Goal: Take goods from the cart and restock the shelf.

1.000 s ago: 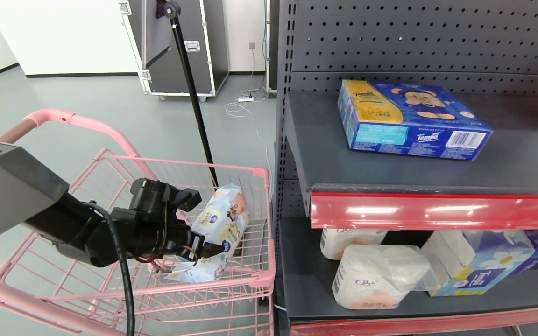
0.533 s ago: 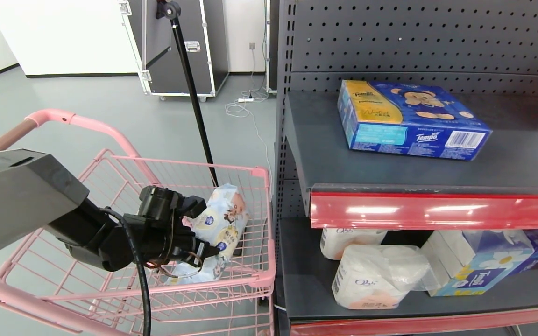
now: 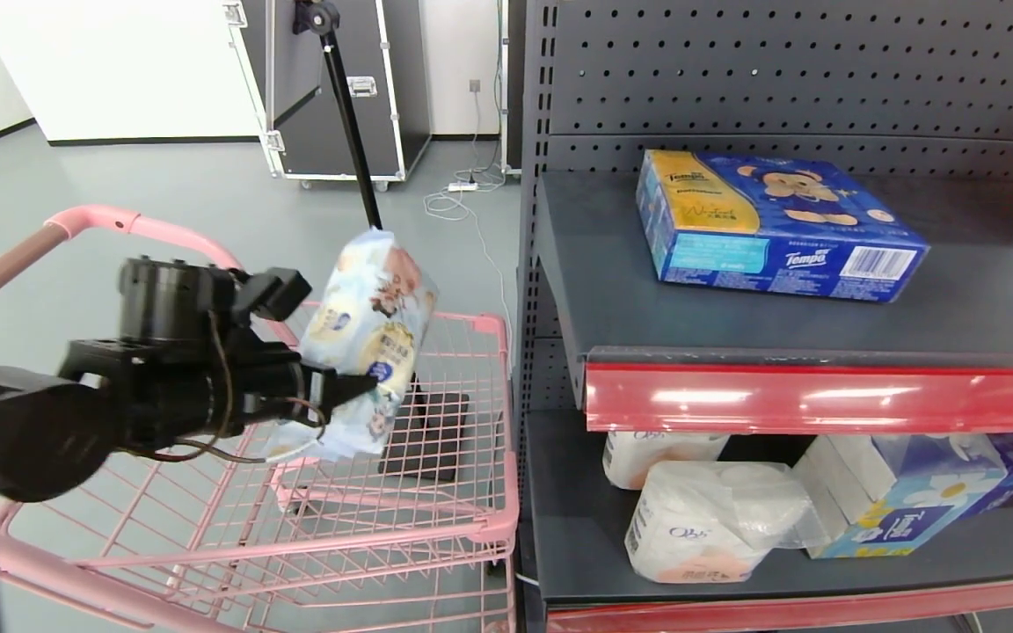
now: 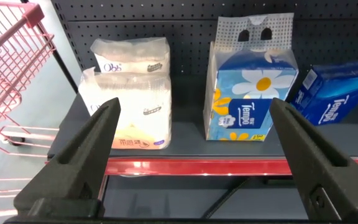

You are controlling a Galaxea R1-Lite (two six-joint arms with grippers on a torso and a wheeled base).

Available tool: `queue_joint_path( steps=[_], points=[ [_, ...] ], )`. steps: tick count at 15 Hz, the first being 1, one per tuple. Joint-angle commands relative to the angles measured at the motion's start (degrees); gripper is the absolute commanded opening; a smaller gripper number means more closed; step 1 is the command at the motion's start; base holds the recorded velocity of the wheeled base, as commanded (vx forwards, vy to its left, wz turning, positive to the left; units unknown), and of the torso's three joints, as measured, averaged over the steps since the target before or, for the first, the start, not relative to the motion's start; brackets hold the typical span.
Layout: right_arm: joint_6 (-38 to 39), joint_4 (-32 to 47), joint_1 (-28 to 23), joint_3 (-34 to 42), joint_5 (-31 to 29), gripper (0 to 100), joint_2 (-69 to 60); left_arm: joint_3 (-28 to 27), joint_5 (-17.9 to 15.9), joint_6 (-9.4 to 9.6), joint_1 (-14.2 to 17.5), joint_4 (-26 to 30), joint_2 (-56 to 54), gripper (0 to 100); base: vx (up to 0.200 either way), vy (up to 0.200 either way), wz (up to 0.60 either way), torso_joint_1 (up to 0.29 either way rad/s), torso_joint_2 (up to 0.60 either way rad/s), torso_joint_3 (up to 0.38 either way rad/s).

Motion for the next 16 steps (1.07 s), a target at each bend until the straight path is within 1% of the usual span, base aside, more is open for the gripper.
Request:
queue_joint_path(
  steps=[1, 2, 3, 4, 5, 6, 7, 8, 10, 11, 16],
  points=[
    [0.03, 0.00, 0.00, 0.00, 0.01, 100, 0.00, -0.04, 0.03, -0.64, 6.35, 4.96, -24.82, 0, 0.000, 0.000, 0.00, 0.000, 0.00, 0.000],
    [0.12, 0.00, 0.00, 0.00, -0.07, 100, 0.00, 0.75, 0.03, -0.64, 8.11, 8.30, -31.85, 0, 0.000, 0.000, 0.00, 0.000, 0.00, 0.000],
    [0.12, 0.00, 0.00, 0.00, -0.16, 100, 0.00, 2.86, 0.03, -0.64, 8.81, 12.78, -39.67, 0, 0.000, 0.000, 0.00, 0.000, 0.00, 0.000],
    [0.12, 0.00, 0.00, 0.00, -0.16, 100, 0.00, 2.86, 0.03, -0.64, 8.81, 12.78, -39.67, 0, 0.000, 0.000, 0.00, 0.000, 0.00, 0.000],
    [0.12, 0.00, 0.00, 0.00, -0.25, 100, 0.00, 7.17, 0.03, -0.73, 8.90, 22.09, -54.97, 0, 0.000, 0.000, 0.00, 0.000, 0.00, 0.000],
    [0.03, 0.00, 0.00, 0.00, -0.25, 100, 0.00, 8.93, 0.03, -0.73, 8.90, 27.28, -62.00, 0, 0.000, 0.000, 0.00, 0.000, 0.00, 0.000],
    [0.03, 0.00, 0.00, 0.00, -0.34, 100, 0.00, 10.77, 0.12, -0.64, 8.90, 30.88, -68.06, 0, 0.000, 0.000, 0.00, 0.027, -0.09, -0.076],
    [0.03, 0.00, 0.00, 0.00, -0.34, 100, 0.00, 12.35, 0.12, -0.64, 8.90, 33.08, -73.42, 0, 0.000, 0.000, 0.00, 0.066, -0.29, -0.198],
    [0.12, 0.00, 0.00, 0.00, -0.34, 100, 0.00, 15.08, 0.74, -0.64, 8.90, 34.05, -79.22, 0, 0.000, 0.000, 0.00, 0.112, -0.42, -0.298],
    [0.12, 0.00, 0.00, 0.00, -0.34, 100, 0.00, 17.45, 1.53, -0.38, 8.90, 34.05, -82.21, 0, 0.000, 0.000, 0.00, 0.129, -0.49, -0.339],
    [0.03, 0.00, 0.00, 0.00, -0.34, 100, 0.00, 17.98, 1.53, -0.38, 8.81, 33.70, -82.56, 0, 0.000, 0.000, 0.00, 0.179, -0.53, -0.364]
  ],
)
